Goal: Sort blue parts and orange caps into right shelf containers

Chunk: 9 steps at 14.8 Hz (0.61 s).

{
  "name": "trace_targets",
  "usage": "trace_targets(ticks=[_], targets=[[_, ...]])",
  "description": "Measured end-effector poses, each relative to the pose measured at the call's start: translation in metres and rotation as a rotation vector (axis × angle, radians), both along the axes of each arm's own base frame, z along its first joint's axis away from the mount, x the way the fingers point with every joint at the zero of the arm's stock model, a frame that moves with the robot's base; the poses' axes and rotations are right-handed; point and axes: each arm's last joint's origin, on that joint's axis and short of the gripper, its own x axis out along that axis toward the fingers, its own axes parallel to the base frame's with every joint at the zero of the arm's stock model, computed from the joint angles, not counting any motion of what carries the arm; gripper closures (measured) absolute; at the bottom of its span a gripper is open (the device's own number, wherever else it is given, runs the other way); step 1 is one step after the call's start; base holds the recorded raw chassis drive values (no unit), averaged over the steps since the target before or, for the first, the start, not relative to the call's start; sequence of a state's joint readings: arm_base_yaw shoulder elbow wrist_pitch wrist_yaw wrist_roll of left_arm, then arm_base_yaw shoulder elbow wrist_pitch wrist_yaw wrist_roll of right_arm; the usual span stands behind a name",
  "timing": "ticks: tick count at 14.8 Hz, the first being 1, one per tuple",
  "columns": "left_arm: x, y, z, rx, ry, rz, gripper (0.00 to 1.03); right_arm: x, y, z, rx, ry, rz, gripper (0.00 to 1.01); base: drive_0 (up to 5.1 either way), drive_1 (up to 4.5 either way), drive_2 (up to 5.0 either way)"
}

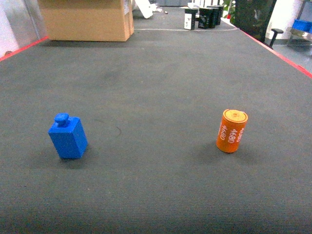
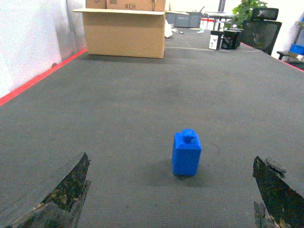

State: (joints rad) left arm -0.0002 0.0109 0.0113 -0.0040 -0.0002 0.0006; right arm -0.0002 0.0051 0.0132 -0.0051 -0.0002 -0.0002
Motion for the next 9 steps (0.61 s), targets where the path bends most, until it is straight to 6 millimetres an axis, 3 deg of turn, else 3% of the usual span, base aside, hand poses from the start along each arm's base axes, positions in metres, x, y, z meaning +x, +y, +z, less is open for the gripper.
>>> trace_targets(ticks=[9], targets=[[0.0,0.0,0.0,0.0,0.0,0.0,0.05,0.0,0.0,0.0,0.0,0.0,0.0,0.03,0.0,0.0,0.0]])
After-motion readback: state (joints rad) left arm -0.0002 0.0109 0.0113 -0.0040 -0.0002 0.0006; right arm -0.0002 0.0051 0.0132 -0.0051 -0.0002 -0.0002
